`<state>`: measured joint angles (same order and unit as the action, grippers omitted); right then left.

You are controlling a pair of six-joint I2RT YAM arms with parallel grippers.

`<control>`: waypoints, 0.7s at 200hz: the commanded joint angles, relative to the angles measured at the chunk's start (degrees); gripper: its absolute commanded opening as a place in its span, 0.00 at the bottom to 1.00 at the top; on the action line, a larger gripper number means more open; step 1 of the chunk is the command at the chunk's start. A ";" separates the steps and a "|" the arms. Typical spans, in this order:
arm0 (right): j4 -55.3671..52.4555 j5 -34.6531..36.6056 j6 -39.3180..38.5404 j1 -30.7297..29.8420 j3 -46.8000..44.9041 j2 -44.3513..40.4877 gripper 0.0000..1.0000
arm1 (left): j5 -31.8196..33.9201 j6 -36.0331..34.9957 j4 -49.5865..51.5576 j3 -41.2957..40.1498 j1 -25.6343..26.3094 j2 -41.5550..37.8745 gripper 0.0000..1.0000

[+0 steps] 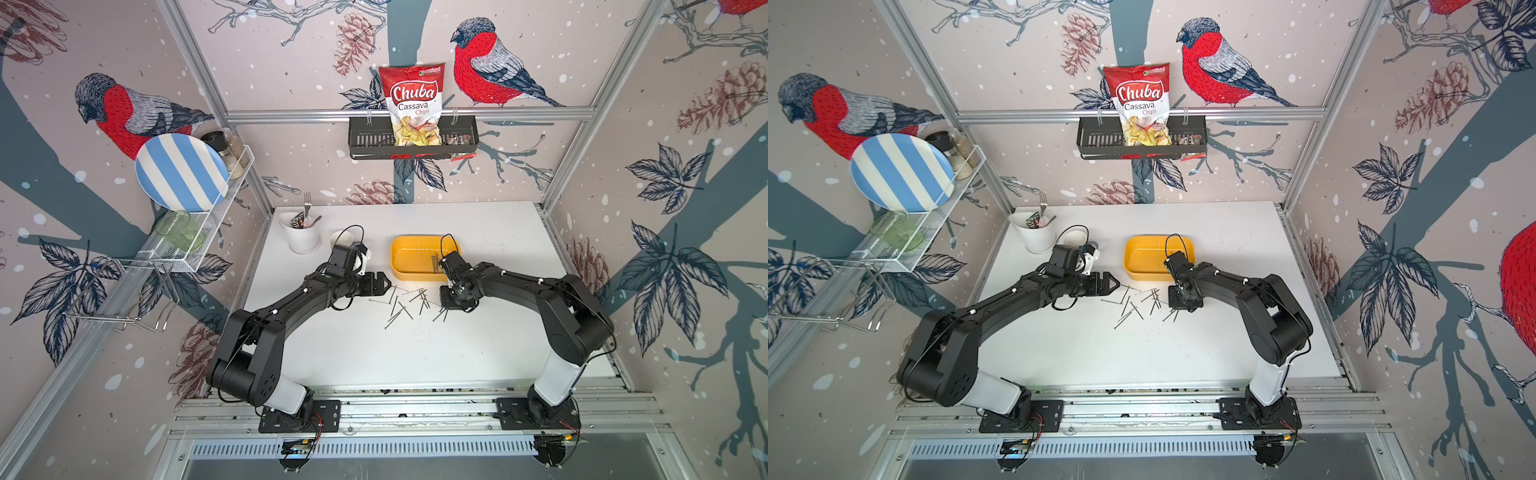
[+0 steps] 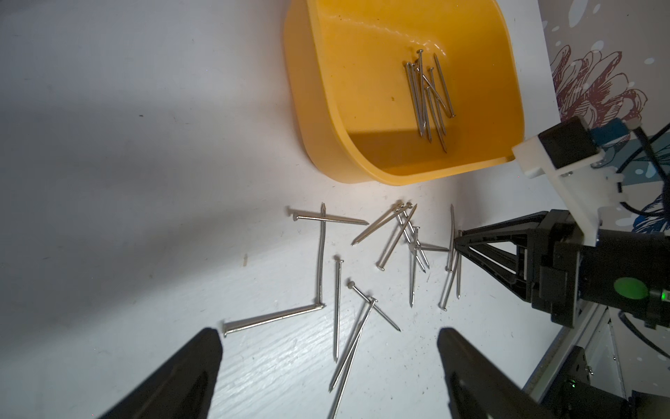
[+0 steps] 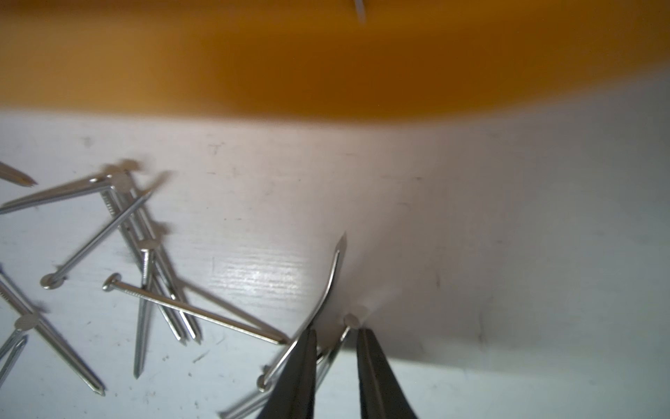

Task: Put the nails on the desktop into the storage box
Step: Pick up the nail from the center of the board.

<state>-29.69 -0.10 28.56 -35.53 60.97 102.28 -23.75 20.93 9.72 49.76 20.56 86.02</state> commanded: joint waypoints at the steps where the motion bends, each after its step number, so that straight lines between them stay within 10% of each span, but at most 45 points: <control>1: -0.90 1.56 -0.64 0.67 -0.77 0.68 0.22 | 0.50 -0.89 -0.04 0.29 -0.34 0.18 0.95; 140: -6.68 3.23 -3.52 4.40 1.24 -10.95 0.00 | -0.42 1.77 -2.85 0.52 -0.34 1.69 0.95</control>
<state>-31.81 1.67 26.83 -31.11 58.96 93.34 -23.92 22.13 9.23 50.26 20.53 87.79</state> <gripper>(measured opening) 0.051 0.950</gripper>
